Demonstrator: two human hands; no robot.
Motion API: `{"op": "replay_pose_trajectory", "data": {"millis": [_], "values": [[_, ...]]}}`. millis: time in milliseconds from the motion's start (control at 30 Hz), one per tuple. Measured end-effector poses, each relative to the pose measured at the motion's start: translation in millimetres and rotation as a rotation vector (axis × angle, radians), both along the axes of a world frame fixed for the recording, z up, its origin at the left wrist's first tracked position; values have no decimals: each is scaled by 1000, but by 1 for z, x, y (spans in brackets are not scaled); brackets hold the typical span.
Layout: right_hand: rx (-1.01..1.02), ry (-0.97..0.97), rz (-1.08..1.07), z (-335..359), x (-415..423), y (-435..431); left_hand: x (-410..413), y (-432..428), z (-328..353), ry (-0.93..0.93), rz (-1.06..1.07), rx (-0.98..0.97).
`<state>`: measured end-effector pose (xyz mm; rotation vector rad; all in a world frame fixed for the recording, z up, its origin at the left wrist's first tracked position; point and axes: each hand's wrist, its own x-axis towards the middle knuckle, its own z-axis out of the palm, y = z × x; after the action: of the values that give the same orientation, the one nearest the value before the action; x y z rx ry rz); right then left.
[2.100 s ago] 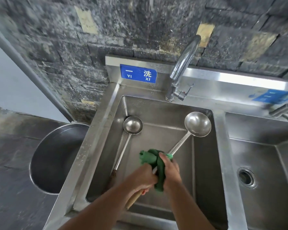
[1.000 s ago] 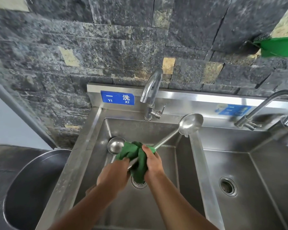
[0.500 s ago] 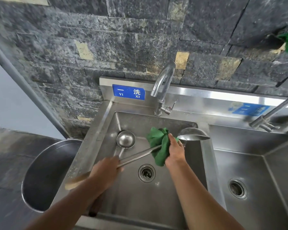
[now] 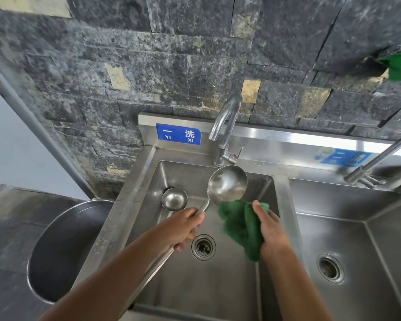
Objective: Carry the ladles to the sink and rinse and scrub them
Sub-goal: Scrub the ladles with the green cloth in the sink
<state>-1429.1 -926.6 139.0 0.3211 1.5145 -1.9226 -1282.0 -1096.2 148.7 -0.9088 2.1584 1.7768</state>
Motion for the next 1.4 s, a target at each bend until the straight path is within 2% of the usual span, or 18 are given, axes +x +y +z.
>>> {"op": "replay_pose_trajectory", "data": {"millis": [67,133,200,233,333,400,467,567,700,833,967,1100,1167,1333,1400], "values": [[-91,28,-161,8,-4,-5,1,0,1,-13,22,95],[-166,90,-236,20,-5,-17,-1,5,2,-18,18,130],[-226,259,-185,30,-1,-30,-5,13,3,0,5,139],[-204,410,-106,35,4,-37,-7,17,5,12,5,159],[101,954,271,36,13,-49,-7,26,14,35,-12,240],[288,1191,466,28,9,-52,-4,29,16,50,-42,222],[411,1282,582,19,5,-52,1,32,15,57,-45,170],[512,1384,563,11,6,-55,4,37,6,41,16,70],[686,1630,588,3,0,-56,10,43,-3,4,14,5],[1057,1777,700,7,-10,-52,12,43,0,-24,38,-66],[1291,1799,766,14,-17,-51,7,38,4,-49,40,-90],[1339,1704,786,16,-13,-57,3,33,1,-56,70,-114],[1221,1532,697,16,-8,-62,0,33,2,-33,76,-134],[725,914,599,11,7,-58,13,30,8,-48,-41,-168],[624,795,538,9,13,-60,19,33,8,-46,-65,-165]]}}
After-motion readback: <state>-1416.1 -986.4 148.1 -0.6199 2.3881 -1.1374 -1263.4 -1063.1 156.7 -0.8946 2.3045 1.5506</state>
